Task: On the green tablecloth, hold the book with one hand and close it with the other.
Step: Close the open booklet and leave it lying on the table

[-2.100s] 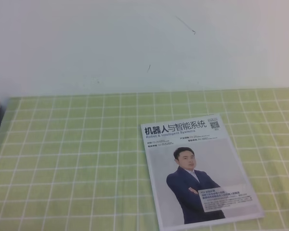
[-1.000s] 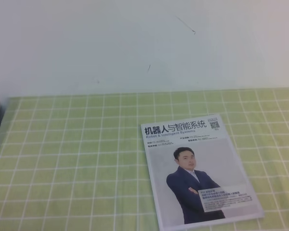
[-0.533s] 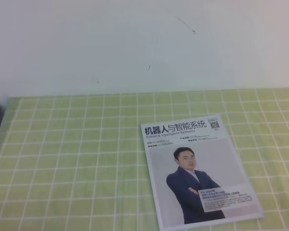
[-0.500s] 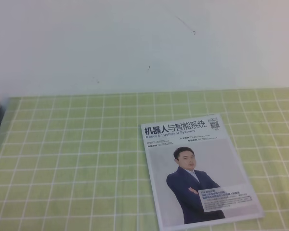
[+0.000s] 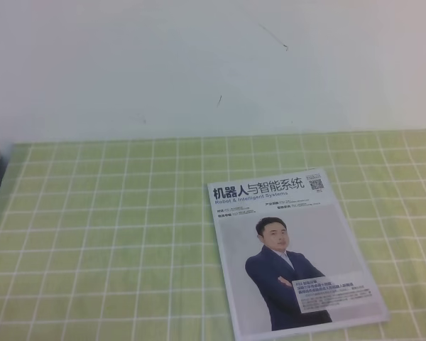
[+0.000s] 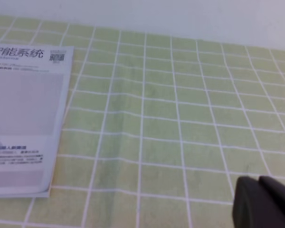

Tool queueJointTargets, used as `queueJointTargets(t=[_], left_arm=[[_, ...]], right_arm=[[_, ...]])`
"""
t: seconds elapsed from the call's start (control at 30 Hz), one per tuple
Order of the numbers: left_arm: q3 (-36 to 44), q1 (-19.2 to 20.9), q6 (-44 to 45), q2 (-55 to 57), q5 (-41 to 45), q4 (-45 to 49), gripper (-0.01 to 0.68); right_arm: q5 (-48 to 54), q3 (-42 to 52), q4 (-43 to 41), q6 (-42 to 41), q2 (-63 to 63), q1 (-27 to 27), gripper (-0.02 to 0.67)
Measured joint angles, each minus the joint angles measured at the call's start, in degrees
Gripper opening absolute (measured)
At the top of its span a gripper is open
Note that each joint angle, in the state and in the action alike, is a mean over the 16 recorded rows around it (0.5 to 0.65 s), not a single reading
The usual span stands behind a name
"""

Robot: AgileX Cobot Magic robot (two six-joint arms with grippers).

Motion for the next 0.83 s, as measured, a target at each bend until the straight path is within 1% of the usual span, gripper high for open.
queueJointTargets(t=[0.2,0.83], left_arm=[[0.0,0.0,0.0,0.0,0.0,0.0,-0.004],[0.0,0.0,0.0,0.0,0.1,-0.1,-0.004]], right_arm=[[0.0,0.0,0.0,-0.7,0.0,1.2,-0.004],[-0.2,0.0,0.0,-0.9,0.0,1.3,-0.004]])
